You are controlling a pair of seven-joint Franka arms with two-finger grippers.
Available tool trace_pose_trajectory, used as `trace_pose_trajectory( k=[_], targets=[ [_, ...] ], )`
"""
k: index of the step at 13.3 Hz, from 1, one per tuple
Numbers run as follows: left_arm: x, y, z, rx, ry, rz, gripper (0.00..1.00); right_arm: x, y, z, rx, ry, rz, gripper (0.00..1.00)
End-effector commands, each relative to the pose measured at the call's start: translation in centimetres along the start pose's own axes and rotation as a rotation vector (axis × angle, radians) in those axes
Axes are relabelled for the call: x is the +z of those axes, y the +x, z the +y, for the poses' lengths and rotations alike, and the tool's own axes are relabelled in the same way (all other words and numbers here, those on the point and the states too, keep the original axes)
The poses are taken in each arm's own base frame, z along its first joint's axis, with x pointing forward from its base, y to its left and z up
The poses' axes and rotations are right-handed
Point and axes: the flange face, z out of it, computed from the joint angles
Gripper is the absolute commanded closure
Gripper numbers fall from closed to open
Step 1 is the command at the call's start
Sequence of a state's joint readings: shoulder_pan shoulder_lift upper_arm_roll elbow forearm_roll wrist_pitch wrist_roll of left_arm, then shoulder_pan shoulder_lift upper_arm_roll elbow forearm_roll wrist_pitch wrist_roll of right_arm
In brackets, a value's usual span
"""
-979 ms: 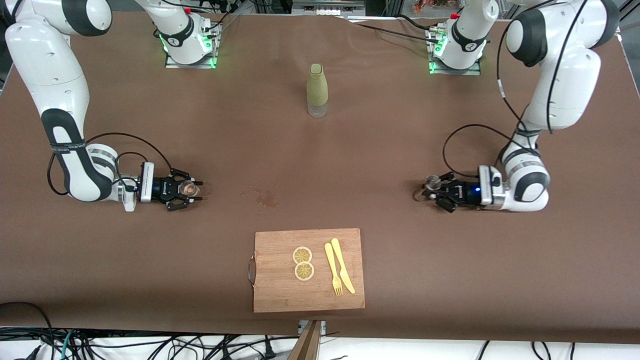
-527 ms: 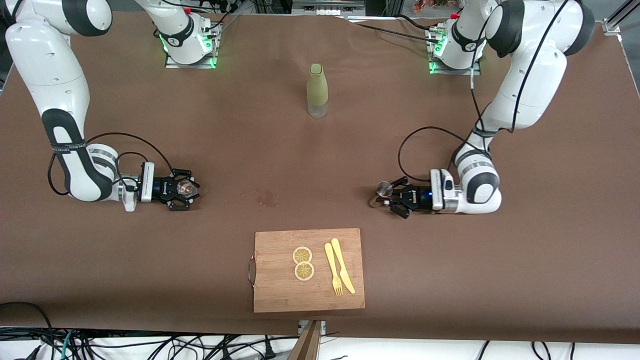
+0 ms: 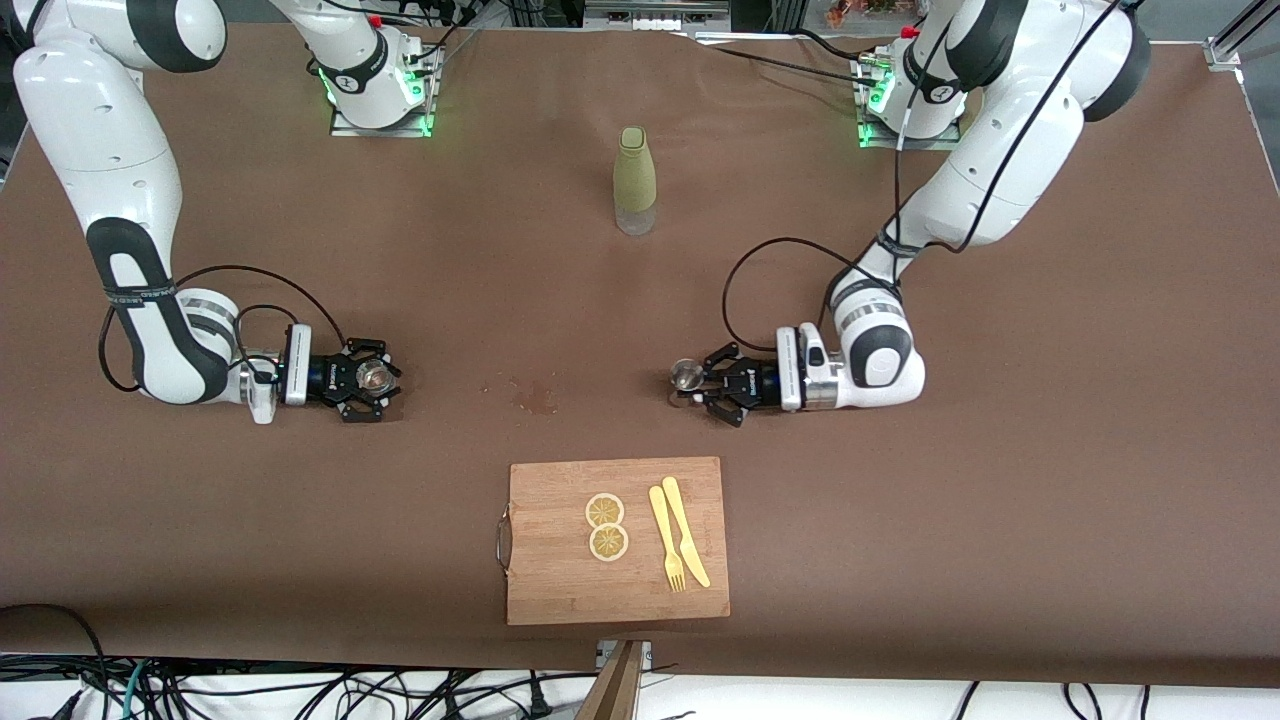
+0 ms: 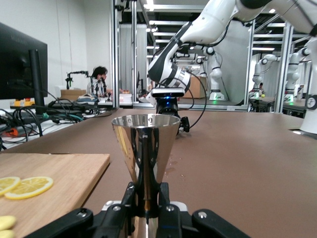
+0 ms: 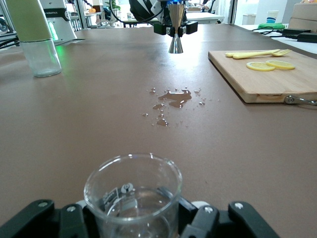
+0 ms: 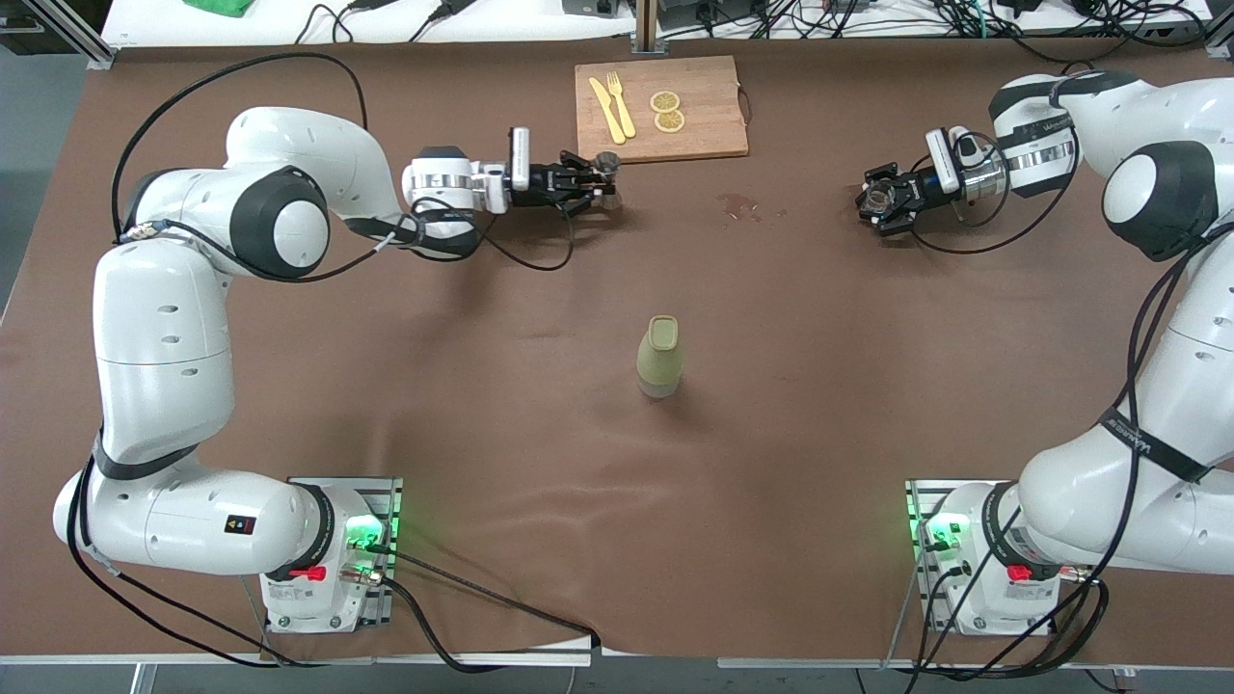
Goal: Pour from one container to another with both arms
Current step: 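Carry the jigger with the left gripper toward the beaker in the right gripper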
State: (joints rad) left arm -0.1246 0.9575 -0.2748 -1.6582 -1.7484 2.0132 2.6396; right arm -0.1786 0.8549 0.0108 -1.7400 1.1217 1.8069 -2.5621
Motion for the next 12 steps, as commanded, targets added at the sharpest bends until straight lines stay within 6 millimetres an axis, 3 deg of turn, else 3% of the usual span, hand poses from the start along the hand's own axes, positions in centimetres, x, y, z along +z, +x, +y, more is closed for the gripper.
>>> trace_pose_trajectory(
  k=[1, 6, 12],
  targets=[
    [2.8, 0.9, 1.5, 0.018, 0.079, -0.043, 1.00, 0.0, 1.5, 0.4, -0.010, -0.015, 0.008, 0.70],
    [8.9, 1.4, 5.3, -0.058, 0.104, -0.001, 1.00, -0.9, 8.8, 1.3, 0.001, -0.020, -0.043, 0.70],
    [15.2, 2.6, 7.7, -0.079, 0.146, -0.025, 1.00, 2.9, 17.5, 1.3, 0.027, 0.019, -0.113, 0.70]
  ],
)
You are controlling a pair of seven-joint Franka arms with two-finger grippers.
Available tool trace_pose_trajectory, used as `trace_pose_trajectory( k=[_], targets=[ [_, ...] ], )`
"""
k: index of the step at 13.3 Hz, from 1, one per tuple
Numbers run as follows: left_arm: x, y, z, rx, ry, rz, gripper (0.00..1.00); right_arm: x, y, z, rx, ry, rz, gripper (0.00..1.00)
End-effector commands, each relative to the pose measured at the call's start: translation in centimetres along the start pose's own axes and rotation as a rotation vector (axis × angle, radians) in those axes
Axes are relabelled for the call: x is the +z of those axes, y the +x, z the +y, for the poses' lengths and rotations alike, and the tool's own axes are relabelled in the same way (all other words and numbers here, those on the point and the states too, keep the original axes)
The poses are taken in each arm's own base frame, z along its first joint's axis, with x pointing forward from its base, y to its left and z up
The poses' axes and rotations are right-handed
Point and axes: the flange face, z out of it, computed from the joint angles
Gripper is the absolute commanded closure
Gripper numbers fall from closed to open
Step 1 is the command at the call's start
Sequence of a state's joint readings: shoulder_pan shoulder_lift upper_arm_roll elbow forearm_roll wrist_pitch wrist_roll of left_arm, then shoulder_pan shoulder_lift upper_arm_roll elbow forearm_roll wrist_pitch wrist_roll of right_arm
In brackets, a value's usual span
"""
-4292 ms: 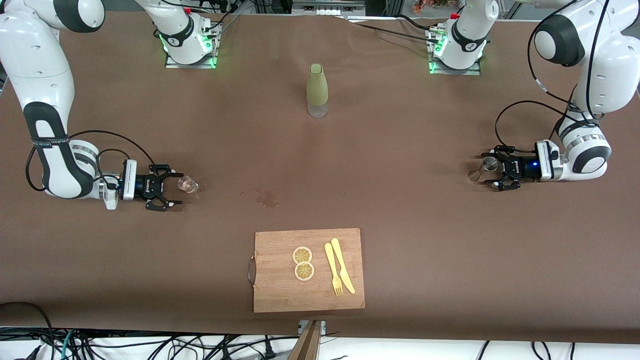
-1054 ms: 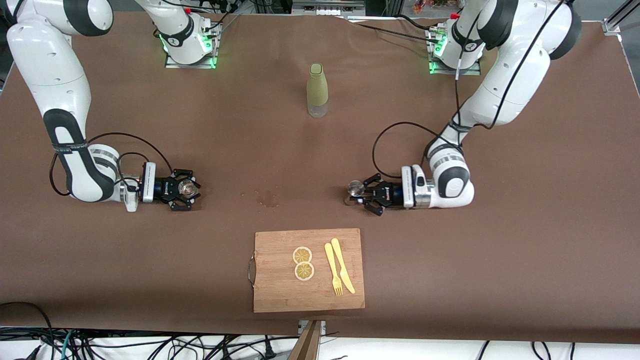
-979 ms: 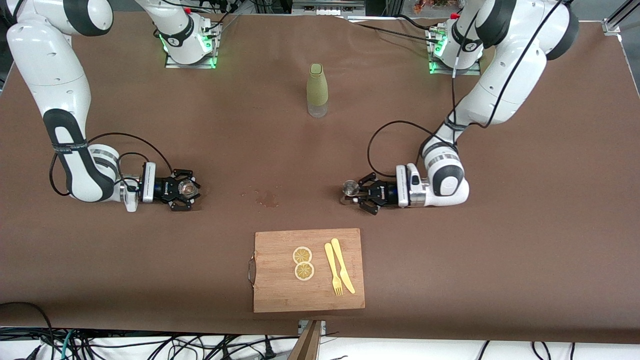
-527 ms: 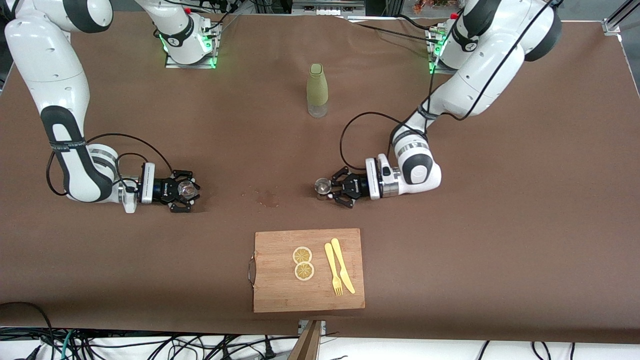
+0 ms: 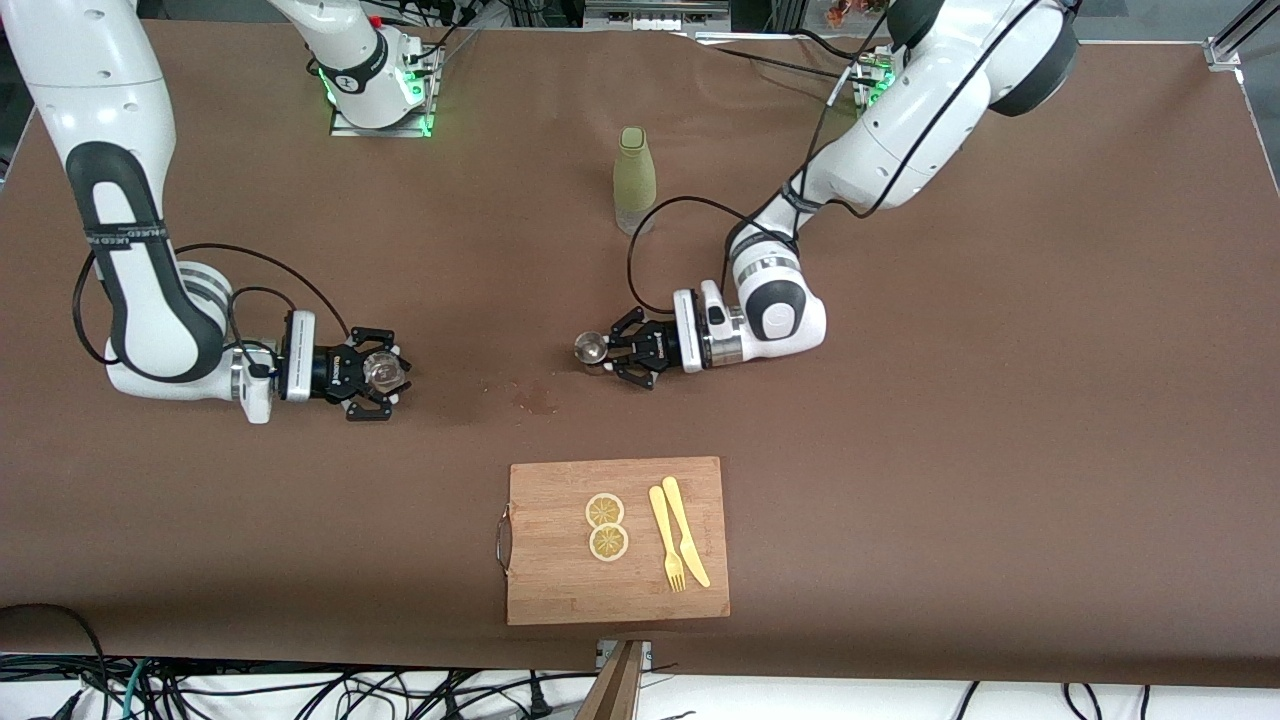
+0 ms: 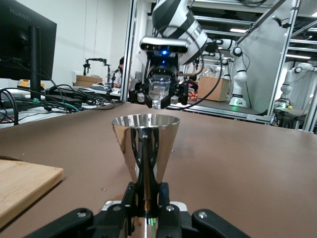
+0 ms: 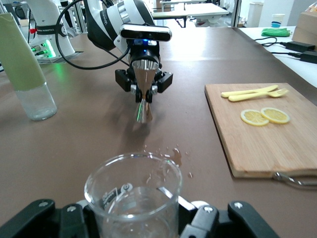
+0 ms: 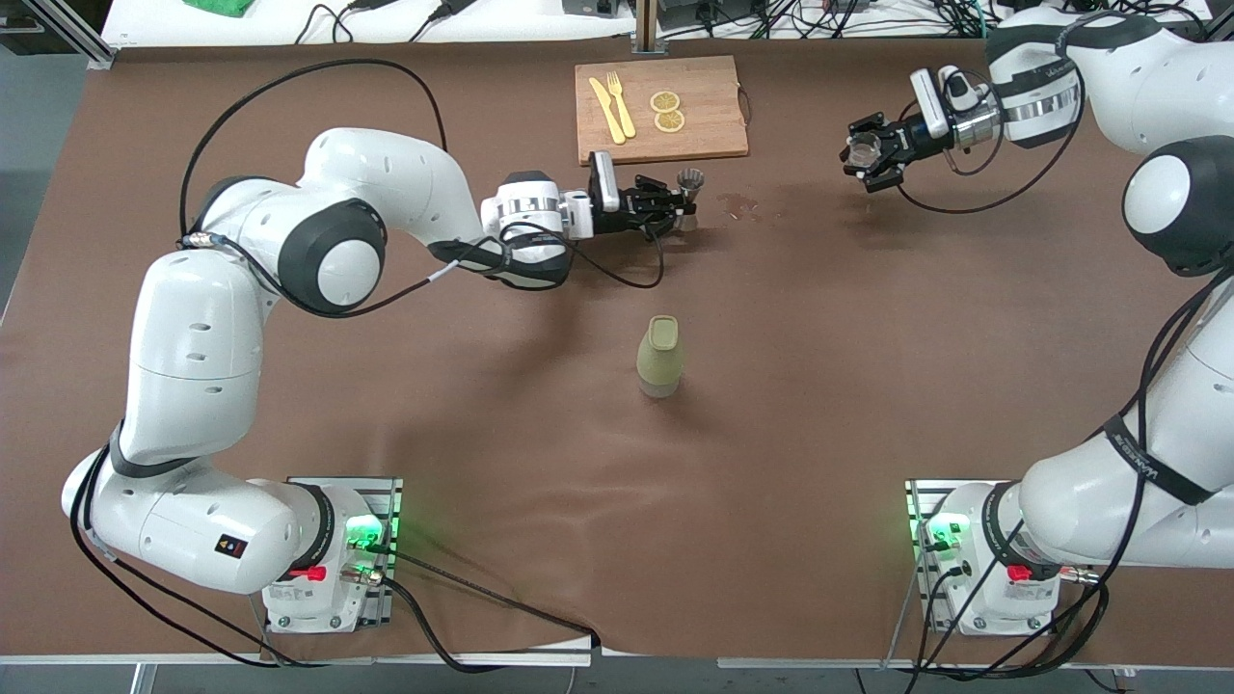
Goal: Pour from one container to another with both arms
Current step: 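Carry the jigger with the left gripper toward the beaker in the right gripper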
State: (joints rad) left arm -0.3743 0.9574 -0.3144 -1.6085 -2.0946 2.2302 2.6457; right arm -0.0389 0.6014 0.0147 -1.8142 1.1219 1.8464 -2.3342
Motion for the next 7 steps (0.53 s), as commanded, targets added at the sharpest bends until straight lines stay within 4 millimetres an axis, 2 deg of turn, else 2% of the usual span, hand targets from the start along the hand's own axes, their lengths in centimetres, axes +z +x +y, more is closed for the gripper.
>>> trace_pose_trajectory(
  k=[1, 5, 7],
  targets=[
    [2.4, 0.6, 0.8, 0.043, 0.045, 0.002, 1.00, 1.8, 4.3, -1.1, 0.028, -0.002, -0.062, 0.70],
    [4.2, 0.5, 1.6, 0.063, 0.035, -0.018, 1.00, 5.3, 7.6, -1.3, 0.041, -0.014, -0.133, 0.70],
    [5.1, 0.2, 1.2, 0.077, 0.034, -0.008, 1.00, 7.0, 9.0, -1.5, 0.059, -0.035, -0.178, 0.70]
  ],
)
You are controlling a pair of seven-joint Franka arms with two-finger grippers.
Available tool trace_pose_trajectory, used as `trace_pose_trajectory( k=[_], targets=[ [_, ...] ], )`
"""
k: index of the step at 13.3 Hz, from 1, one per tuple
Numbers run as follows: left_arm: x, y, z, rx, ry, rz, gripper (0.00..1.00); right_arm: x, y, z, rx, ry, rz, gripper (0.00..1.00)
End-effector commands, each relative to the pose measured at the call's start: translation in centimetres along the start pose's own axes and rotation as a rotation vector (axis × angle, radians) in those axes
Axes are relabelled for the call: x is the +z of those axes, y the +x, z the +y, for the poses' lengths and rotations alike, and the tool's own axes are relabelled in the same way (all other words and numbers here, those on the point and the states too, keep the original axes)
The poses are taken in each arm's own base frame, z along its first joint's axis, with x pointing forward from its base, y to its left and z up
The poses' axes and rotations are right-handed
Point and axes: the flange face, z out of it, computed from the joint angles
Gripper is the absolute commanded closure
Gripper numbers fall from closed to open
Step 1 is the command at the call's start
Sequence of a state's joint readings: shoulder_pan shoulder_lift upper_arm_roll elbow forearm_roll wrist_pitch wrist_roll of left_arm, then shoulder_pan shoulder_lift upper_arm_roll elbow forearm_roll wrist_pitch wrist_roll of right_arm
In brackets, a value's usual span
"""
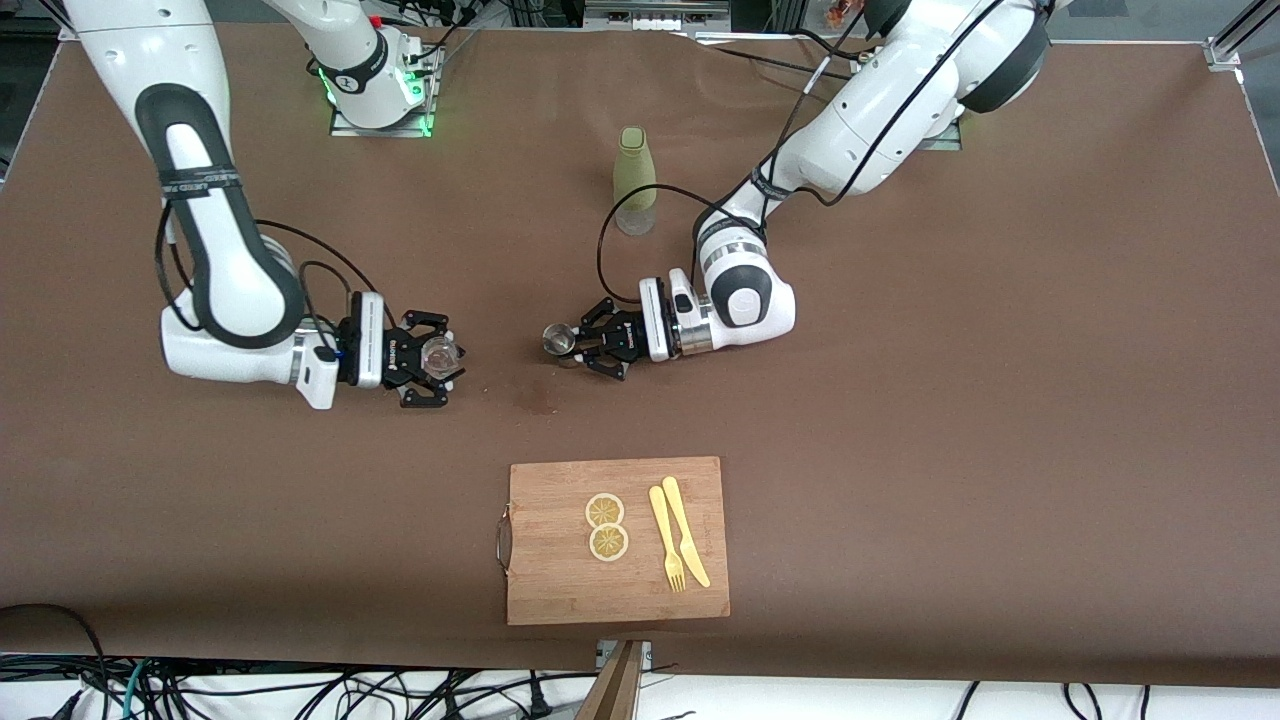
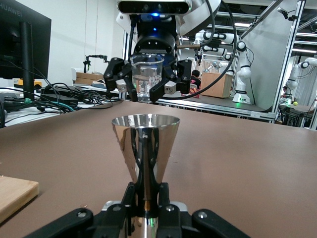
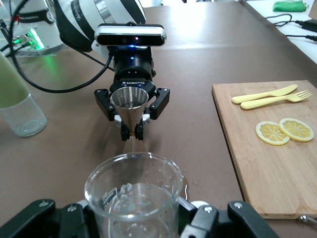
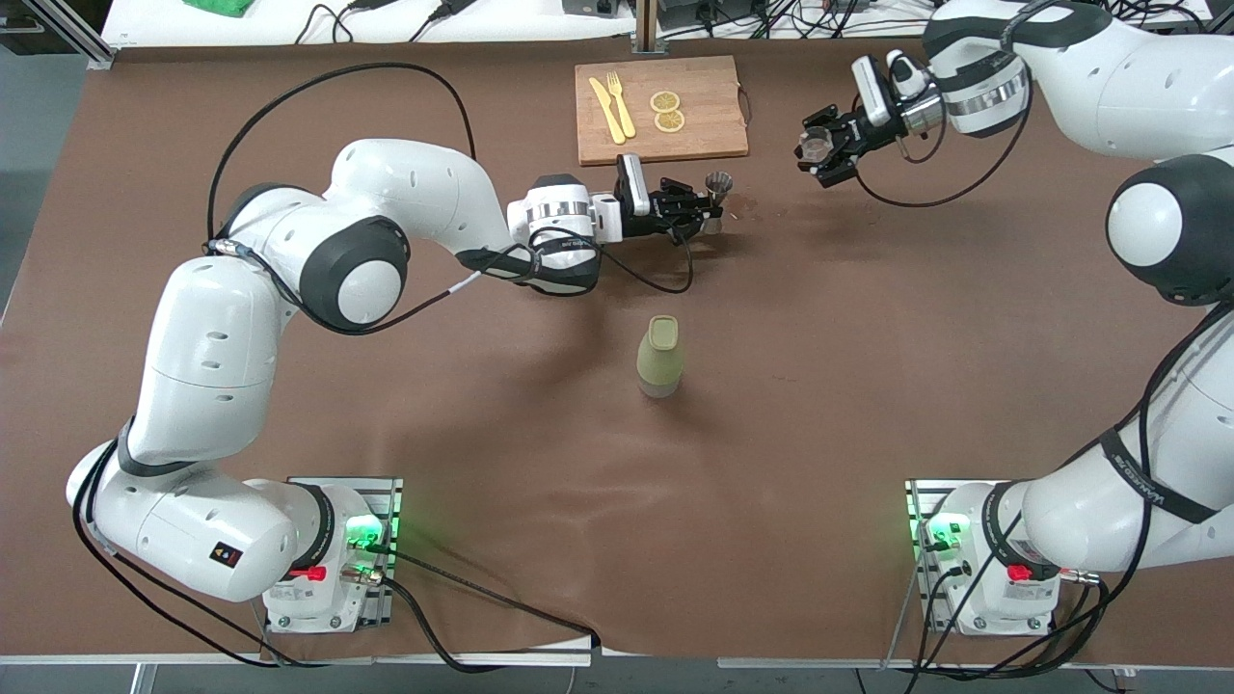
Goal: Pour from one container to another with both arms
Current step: 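Carry the jigger with the left gripper toward the beaker in the right gripper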
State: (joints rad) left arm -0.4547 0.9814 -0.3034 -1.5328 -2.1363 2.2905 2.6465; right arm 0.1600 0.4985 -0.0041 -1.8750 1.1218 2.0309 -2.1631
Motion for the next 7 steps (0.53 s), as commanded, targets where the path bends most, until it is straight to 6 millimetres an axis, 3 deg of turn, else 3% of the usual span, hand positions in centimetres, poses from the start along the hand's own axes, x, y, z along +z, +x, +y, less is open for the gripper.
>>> trace_pose_trajectory(
  k=[1, 7],
  targets=[
    [2.2, -0.4, -0.6, 0.070, 0.032, 0.010, 1.00, 1.0, 2.3, -1.2, 0.031, -0.029, -0.059, 0.70],
    [3.5, 0.0, -0.9, 0.112, 0.040, -0.010, 1.00, 4.4, 5.1, -1.8, 0.053, -0.056, -0.142, 0.70]
  ],
)
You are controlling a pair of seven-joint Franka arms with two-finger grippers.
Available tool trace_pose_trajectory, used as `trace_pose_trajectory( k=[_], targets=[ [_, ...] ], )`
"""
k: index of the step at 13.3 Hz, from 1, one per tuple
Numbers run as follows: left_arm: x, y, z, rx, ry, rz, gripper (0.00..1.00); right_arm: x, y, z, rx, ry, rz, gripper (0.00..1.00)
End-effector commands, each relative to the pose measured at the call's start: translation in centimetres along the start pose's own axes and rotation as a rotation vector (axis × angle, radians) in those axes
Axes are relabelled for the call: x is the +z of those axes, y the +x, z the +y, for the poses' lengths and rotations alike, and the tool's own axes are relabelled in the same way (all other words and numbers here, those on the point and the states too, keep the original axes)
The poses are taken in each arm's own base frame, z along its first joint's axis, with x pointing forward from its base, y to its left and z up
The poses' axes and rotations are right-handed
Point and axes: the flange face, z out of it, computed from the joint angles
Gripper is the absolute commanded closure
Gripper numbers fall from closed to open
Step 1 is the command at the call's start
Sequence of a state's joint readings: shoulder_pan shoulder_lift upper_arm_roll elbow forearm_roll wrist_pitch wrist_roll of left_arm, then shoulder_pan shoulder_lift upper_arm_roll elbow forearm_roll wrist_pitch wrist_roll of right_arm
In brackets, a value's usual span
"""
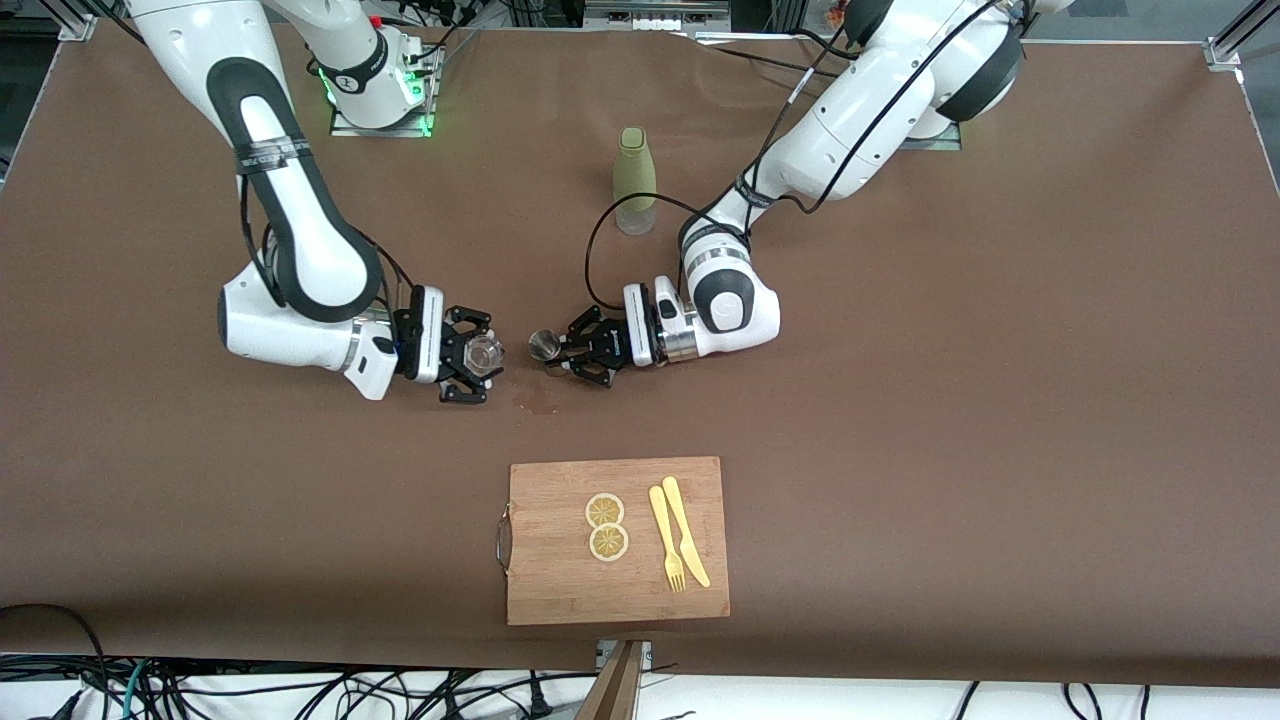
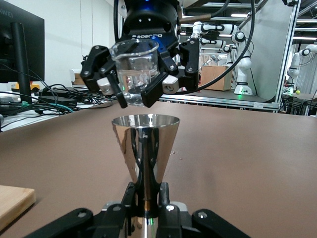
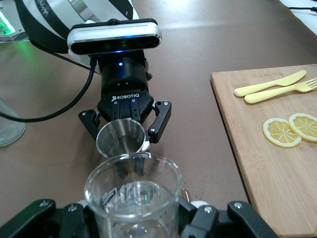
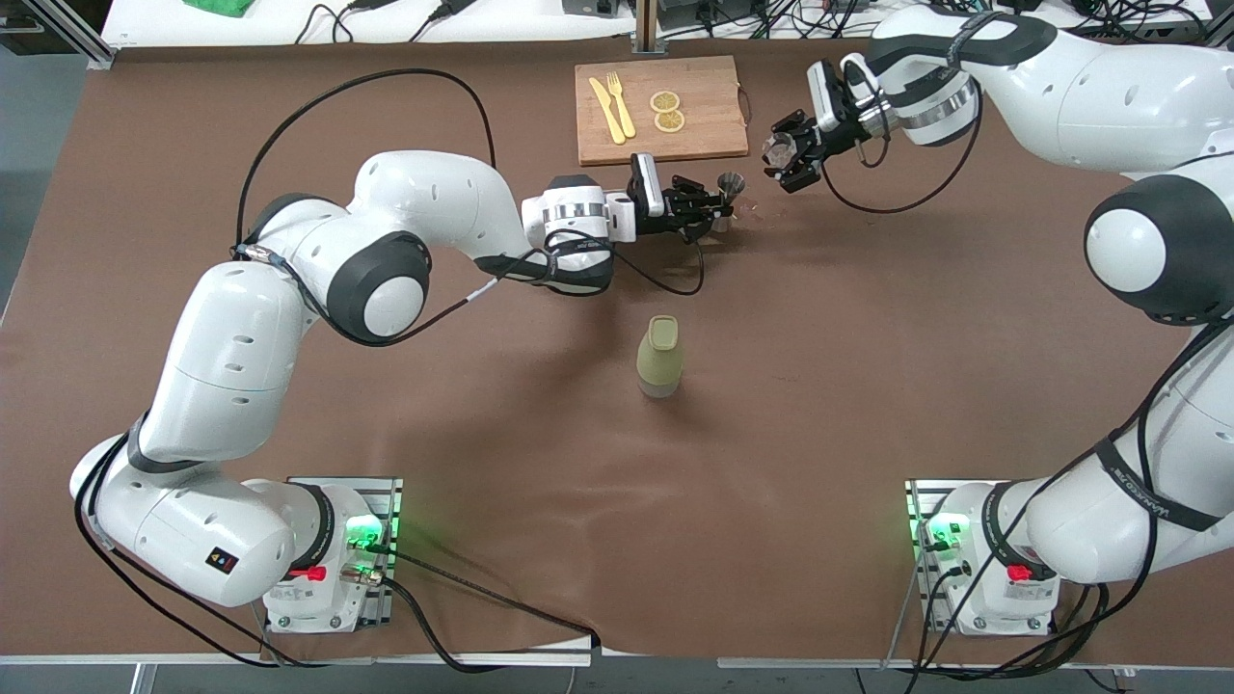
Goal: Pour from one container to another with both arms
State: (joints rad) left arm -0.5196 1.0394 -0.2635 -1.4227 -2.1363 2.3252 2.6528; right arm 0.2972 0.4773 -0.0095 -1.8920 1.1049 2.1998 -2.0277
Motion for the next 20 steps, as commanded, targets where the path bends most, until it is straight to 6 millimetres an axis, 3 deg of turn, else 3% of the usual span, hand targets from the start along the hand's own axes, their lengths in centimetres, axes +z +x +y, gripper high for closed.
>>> trace_pose_trajectory(
  k=[1, 6, 10, 17, 20],
  targets=[
    [1.6, 0.0, -0.3, 0.054, 0.036, 0.003, 1.00, 0.0, 1.1, -1.1, 0.009, -0.019, -0.040, 0.70],
    [1.8, 0.3, -0.6, 0.064, 0.052, -0.022, 1.00, 0.9, 1.5, -1.5, -0.009, -0.027, -0.093, 0.70],
    [1.8, 0.6, -0.8, 0.069, 0.056, -0.018, 1.00, 0.3, 1.4, -2.5, -0.015, -0.003, -0.136, 0.70],
    [1.9, 0.4, -0.9, 0.068, 0.057, -0.019, 1.00, 0.2, 1.6, -2.6, -0.028, 0.027, -0.224, 0.70],
    [1.8, 0.3, -0.9, 0.067, 0.058, -0.020, 1.00, 1.1, 2.6, -3.0, -0.020, 0.047, -0.271, 0.70]
  ],
)
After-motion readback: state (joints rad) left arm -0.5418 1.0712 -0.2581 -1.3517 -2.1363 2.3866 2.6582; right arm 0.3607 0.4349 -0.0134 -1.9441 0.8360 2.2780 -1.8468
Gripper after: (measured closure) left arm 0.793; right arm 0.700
